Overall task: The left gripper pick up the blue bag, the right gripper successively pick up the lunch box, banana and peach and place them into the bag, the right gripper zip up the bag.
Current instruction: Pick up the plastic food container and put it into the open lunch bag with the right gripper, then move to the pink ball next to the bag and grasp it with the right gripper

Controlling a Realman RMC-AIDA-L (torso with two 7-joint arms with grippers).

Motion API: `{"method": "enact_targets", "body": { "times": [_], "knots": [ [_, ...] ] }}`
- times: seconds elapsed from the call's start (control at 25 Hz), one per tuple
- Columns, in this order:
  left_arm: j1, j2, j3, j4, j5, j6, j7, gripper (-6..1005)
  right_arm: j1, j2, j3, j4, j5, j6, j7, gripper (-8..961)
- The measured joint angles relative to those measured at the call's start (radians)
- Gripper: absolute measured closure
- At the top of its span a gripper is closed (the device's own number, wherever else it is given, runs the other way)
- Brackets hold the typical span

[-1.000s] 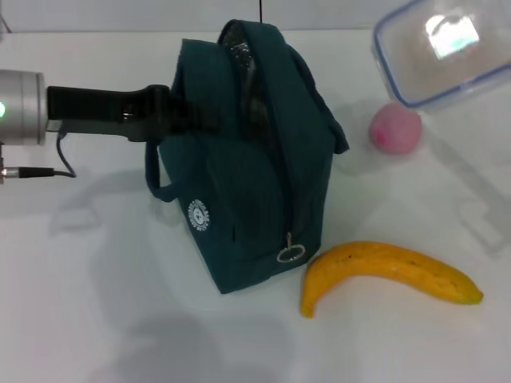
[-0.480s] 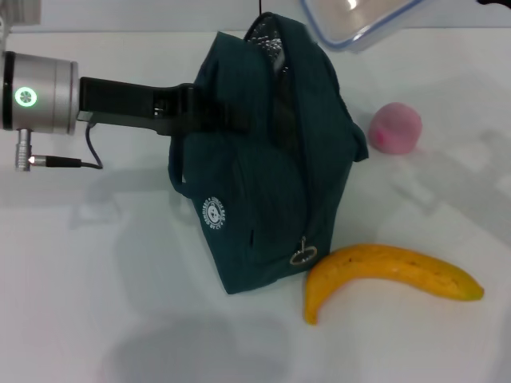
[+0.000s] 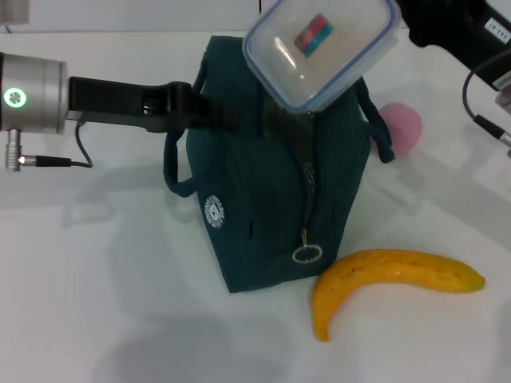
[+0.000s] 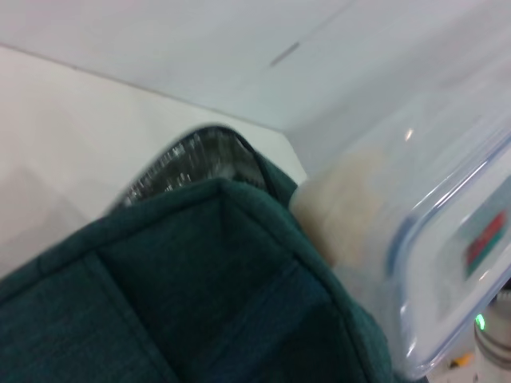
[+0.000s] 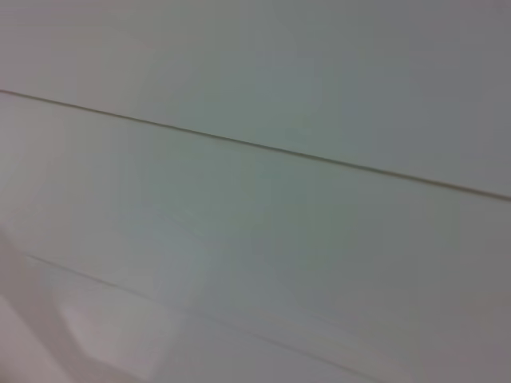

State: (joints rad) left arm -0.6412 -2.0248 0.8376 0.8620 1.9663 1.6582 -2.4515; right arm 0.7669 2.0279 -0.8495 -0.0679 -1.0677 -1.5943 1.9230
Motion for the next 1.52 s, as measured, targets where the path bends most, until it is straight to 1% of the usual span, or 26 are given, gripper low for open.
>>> {"method": "enact_targets", "body": {
  "times": [0.08, 0.2, 0.32, 0.48, 0.76, 1.04, 1.12, 1.28, 1.4, 1.52],
  "knots": [
    [0.011, 0.005, -0.018, 0.000, -0.002, -0.001, 0.002, 962, -0.008, 0.000, -0.021, -0.005, -0.001, 0.030, -0.015, 811],
    [0.022, 0.012, -0.023, 0.000, -0.009, -0.002, 0.004, 962, -0.015, 0.000, -0.058, -0.009, -0.001, 0.072, -0.020, 808],
    [0.019, 0.013, -0.023, 0.000, -0.011, -0.002, 0.004, 962, -0.016, 0.000, -0.099, -0.009, -0.002, 0.111, -0.021, 806],
    [0.016, 0.011, -0.022, 0.000, -0.009, -0.002, 0.005, 962, 0.001, 0.000, -0.137, -0.005, -0.002, 0.150, -0.023, 803],
    [0.023, 0.011, -0.023, 0.000, -0.009, -0.006, 0.007, 962, 0.018, 0.000, -0.147, -0.011, 0.001, 0.130, -0.062, 797],
    [0.023, 0.011, -0.023, 0.000, -0.010, -0.006, 0.007, 963, 0.009, 0.000, -0.146, -0.029, 0.004, 0.134, -0.088, 792],
    [0.026, 0.011, -0.023, 0.000, -0.010, -0.006, 0.007, 963, -0.003, 0.000, -0.152, -0.057, 0.002, 0.130, -0.092, 718],
    [0.037, 0.011, -0.023, 0.000, -0.011, -0.006, 0.007, 963, -0.043, 0.000, -0.193, -0.158, -0.007, 0.123, -0.147, 571],
    [0.040, 0.010, -0.023, 0.000, -0.011, -0.004, 0.007, 963, -0.093, 0.000, -0.198, -0.201, -0.003, 0.151, -0.231, 431],
    [0.042, 0.006, -0.023, 0.000, -0.011, -0.003, 0.007, 963, -0.126, -0.002, -0.196, -0.212, -0.001, 0.180, -0.307, 283]
  ]
}}
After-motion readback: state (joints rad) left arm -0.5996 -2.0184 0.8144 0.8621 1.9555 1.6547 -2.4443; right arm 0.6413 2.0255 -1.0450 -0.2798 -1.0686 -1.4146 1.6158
